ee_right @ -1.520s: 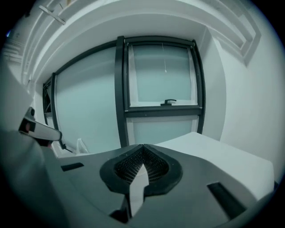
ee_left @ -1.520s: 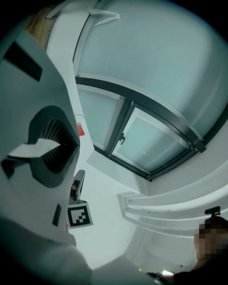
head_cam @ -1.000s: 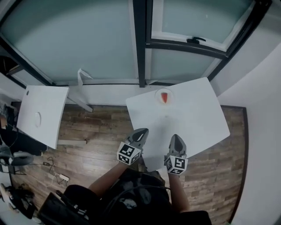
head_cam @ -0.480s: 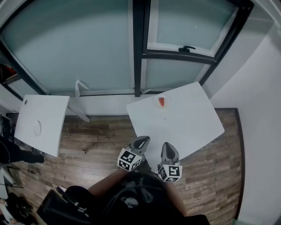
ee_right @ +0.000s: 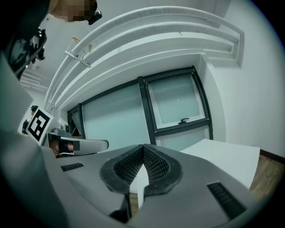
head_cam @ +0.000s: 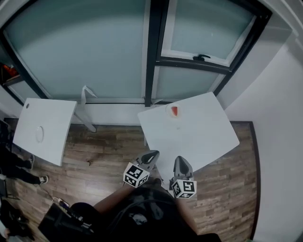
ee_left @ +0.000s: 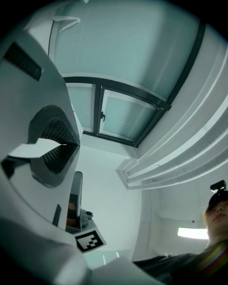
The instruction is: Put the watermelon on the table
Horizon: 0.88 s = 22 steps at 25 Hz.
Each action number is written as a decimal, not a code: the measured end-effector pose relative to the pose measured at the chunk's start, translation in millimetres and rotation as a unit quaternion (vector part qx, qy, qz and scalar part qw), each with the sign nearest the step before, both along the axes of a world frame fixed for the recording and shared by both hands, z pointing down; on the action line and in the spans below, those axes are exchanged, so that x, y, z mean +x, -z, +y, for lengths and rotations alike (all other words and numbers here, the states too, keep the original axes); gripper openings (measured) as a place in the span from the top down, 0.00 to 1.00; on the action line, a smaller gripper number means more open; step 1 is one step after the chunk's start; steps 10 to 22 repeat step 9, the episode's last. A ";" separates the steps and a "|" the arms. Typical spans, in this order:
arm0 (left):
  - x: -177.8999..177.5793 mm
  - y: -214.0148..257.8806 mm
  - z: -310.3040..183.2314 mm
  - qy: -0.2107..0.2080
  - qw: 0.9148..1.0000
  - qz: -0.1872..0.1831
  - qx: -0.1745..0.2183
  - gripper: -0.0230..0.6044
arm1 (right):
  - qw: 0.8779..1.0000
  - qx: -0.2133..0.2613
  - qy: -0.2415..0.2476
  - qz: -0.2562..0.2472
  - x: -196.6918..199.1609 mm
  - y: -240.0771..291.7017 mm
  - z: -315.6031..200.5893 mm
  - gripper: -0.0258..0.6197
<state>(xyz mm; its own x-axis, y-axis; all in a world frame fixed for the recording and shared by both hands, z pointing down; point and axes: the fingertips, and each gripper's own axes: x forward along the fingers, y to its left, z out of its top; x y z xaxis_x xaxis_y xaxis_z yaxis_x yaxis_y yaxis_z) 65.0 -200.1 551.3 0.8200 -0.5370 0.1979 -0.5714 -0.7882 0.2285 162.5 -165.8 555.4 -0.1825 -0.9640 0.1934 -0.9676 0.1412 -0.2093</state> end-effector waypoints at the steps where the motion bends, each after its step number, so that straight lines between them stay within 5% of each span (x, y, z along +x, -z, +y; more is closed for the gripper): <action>1: 0.8 -0.3 -1.4 0.001 1.000 -0.009 -0.002 0.96 | 1.000 0.001 0.008 0.003 -1.4 3.8 -1.6 0.94; 6: 4.6 -14.5 -14.7 0.027 0.997 -0.026 -0.069 0.96 | 0.999 -0.004 0.041 0.006 -4.2 9.3 -7.6 0.94; 22: 10.6 -18.8 -17.6 0.036 0.997 -0.037 -0.064 0.96 | 0.999 -0.020 0.038 0.013 1.4 0.5 -8.7 0.94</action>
